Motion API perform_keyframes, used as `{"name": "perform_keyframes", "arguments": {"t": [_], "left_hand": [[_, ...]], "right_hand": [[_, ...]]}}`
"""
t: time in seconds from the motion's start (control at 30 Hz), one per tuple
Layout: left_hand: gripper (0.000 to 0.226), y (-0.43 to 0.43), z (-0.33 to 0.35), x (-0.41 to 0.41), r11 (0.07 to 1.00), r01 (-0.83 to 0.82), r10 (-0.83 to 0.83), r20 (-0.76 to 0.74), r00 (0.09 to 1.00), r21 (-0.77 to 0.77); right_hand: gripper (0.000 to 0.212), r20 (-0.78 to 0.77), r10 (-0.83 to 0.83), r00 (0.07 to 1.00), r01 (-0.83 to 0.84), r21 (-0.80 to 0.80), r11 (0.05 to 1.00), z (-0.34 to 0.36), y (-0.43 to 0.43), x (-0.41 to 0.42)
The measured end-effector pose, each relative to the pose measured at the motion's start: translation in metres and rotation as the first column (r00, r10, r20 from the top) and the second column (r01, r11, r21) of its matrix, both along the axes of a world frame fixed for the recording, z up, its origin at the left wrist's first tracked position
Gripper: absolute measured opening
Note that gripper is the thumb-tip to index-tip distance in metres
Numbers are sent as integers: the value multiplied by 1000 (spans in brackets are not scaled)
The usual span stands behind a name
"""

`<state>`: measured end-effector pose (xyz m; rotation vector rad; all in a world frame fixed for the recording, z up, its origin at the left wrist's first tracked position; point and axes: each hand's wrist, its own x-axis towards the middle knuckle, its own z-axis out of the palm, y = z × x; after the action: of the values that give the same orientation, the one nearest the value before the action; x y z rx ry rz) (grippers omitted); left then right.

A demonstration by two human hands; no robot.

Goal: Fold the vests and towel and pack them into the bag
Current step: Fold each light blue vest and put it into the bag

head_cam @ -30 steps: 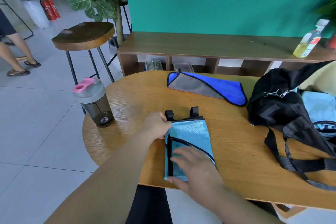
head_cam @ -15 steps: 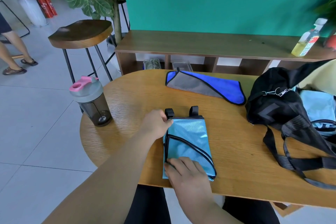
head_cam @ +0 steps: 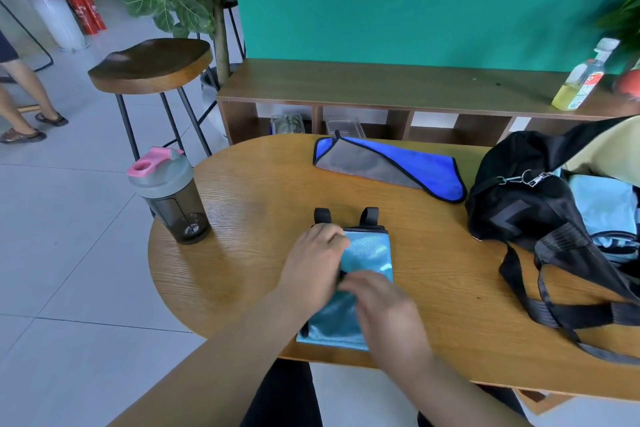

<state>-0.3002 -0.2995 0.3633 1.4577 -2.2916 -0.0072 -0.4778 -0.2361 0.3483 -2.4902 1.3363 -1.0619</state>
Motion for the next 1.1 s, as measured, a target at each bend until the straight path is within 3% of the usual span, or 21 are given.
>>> {"name": "perform_keyframes", "arguments": {"t": [0.07,0.13,0.27,0.57,0.7,1.0,1.1], "left_hand": [[48,7,-13,1,996,-60,58,22,998,70],[50,11,-23,2,993,-81,79,31,996,86],[64,13,-31,3,980,-125,104,136,985,155],[79,9,-25,2,925,-202,124,246,961,322],[78,7,-24,1,922,-218,119,302,946,320],[78,36,-30,-14,938,-182,100,273,957,295],[80,40,-28,-15,945,-220,143,298,944,244]], "right_hand": [[55,-63,-172,983,177,74,981,-1,-21,-6],[59,-253,-235,939,275,137,952,-4,-36,-4],[62,-553,-84,829,304,319,897,-5,-43,-2],[70,-626,-44,779,306,318,897,-6,-46,-7],[71,-624,-47,780,305,313,899,-8,-46,-8],[65,-628,-27,778,262,286,922,-9,-25,-39],[65,-577,-12,817,234,313,920,-7,-18,-54]]}}
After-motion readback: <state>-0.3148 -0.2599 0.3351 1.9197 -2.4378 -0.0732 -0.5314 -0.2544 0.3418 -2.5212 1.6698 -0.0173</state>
